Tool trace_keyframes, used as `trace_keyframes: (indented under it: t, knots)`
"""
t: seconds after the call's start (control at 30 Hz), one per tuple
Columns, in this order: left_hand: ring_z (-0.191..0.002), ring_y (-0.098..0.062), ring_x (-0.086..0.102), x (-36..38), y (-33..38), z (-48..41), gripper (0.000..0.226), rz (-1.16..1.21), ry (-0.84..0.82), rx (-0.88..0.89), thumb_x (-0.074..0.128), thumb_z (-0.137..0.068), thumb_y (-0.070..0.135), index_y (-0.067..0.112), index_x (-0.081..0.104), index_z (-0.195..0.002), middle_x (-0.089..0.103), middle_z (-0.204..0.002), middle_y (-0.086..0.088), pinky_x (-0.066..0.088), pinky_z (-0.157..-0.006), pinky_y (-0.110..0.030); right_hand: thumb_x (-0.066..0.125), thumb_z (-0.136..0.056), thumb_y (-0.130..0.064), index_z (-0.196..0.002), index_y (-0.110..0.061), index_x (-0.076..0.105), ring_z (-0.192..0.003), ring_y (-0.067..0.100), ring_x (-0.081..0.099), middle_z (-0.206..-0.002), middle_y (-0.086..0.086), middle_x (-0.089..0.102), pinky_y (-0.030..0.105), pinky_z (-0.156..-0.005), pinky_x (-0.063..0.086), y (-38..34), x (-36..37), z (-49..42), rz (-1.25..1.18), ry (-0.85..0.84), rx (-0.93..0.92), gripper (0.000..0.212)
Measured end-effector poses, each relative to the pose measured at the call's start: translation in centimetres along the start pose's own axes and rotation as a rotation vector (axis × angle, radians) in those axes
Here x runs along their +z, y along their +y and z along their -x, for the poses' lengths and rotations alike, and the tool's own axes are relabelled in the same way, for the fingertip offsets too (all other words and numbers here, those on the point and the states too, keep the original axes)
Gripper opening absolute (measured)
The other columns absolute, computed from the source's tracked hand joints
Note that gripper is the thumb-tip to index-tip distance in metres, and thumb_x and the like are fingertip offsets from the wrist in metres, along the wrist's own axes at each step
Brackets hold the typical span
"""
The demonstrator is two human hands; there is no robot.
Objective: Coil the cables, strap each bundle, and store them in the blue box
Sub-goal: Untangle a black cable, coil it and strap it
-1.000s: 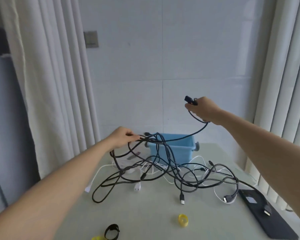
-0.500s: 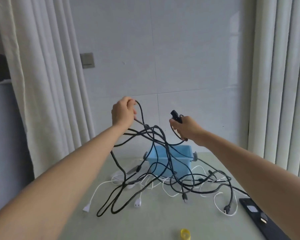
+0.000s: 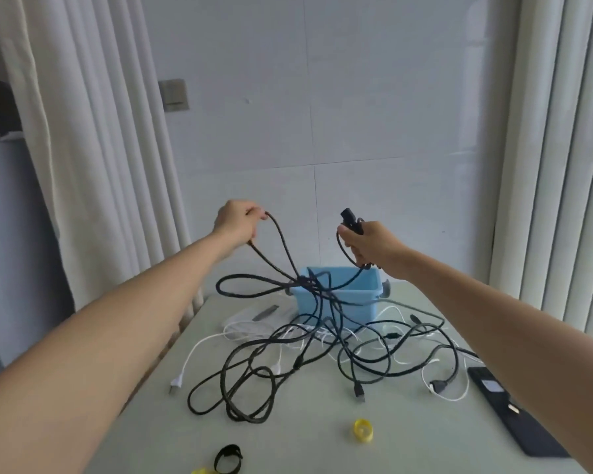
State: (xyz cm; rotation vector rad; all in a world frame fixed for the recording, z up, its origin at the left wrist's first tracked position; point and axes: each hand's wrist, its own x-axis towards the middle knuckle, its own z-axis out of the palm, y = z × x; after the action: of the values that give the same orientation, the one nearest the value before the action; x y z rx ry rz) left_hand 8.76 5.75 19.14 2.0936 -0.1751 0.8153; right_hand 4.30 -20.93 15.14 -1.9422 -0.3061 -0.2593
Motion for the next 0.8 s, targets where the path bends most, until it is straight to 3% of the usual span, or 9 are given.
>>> trace_keyframes:
  t: [0.07,0.17,0.33,0.47,0.57,0.67,0.73,0.8]
  knots:
    - [-0.045,-0.015,0.053,0.1,0.1,-0.2,0.027,0.066,0.124,-0.017,0.052,-0.101,0.023,0.017,0.073,-0.085,0.056,-0.052,-0.001,0.049,-0.062,-0.031,0.055,-0.100,-0.036,-0.082,-0.009,0.053,-0.054,0.016,0.039,-0.060,0.002,0.043,0.031,-0.057,0.038,0.1,0.1,0.1,0.013,-0.001,0.002,0.033]
    - [-0.037,-0.007,0.052,-0.1,0.5,-0.5,0.028,0.061,0.122,-0.003,0.051,-0.102,0.024,0.018,0.072,-0.085,0.056,-0.046,0.003,0.047,-0.060,-0.026,0.055,-0.100,-0.036,-0.081,-0.009,0.055,-0.052,0.016,0.042,-0.060,0.003,0.047,0.028,-0.054,0.039,0.2,0.3,0.3,0.112,0.006,0.003,0.033]
    - [-0.046,-0.018,0.059,-1.5,0.2,-1.3,0.028,0.135,0.185,-0.069,0.047,-0.102,0.024,0.013,0.071,-0.090,0.059,-0.048,0.001,0.055,-0.068,-0.030,0.060,-0.095,-0.029,-0.083,-0.009,0.057,-0.055,0.017,0.046,-0.065,0.004,0.050,0.028,-0.055,0.040,0.7,0.1,0.2,0.231,0.022,-0.007,0.023]
    - [-0.047,-0.015,0.062,-2.9,-0.8,-1.0,0.028,0.152,0.188,-0.130,0.046,-0.104,0.023,0.010,0.069,-0.095,0.061,-0.059,-0.002,0.047,-0.055,-0.027,0.059,-0.096,-0.032,-0.092,-0.004,0.063,-0.060,0.020,0.053,-0.074,0.007,0.058,0.028,-0.057,0.043,0.2,0.1,-0.2,0.386,0.030,-0.042,0.029]
    - [-0.044,-0.010,0.064,-4.5,-1.6,-0.5,0.028,0.228,0.057,-0.228,0.043,-0.107,0.028,0.012,0.063,-0.097,0.061,-0.071,-0.004,0.044,-0.050,-0.025,0.055,-0.098,-0.030,-0.093,-0.003,0.060,-0.058,0.019,0.054,-0.074,0.007,0.056,0.024,-0.048,0.048,-1.8,0.4,-0.9,0.424,0.023,-0.080,0.029]
    - [-0.048,-0.014,0.064,-6.2,-3.5,0.3,0.027,0.218,-0.103,-0.252,0.042,-0.108,0.031,0.013,0.059,-0.097,0.058,-0.073,-0.005,0.047,-0.049,-0.024,0.051,-0.101,-0.028,-0.084,-0.004,0.053,-0.055,0.022,0.056,-0.071,0.008,0.051,0.031,-0.046,0.056,-4.6,0.6,-1.9,0.525,0.019,-0.142,0.030]
    - [-0.042,-0.013,0.051,-7.5,-5.1,1.0,0.025,0.172,-0.200,-0.271,0.047,-0.107,0.031,0.013,0.063,-0.098,0.048,-0.061,0.000,0.037,-0.041,-0.020,0.049,-0.103,-0.028,-0.084,-0.007,0.047,-0.051,0.020,0.056,-0.071,0.008,0.051,0.022,-0.036,0.046,-6.5,0.5,-2.7,0.589,0.046,-0.176,0.028]
    - [-0.045,-0.012,0.034,-9.1,-6.8,2.1,0.021,0.157,-0.346,-0.291,0.054,-0.104,0.027,0.013,0.069,-0.098,0.035,-0.050,0.004,0.023,-0.042,-0.018,0.048,-0.104,-0.028,-0.087,-0.006,0.046,-0.051,0.024,0.059,-0.071,0.008,0.050,0.023,-0.033,0.040,-8.5,0.1,-3.7,0.595,0.097,-0.194,0.028]
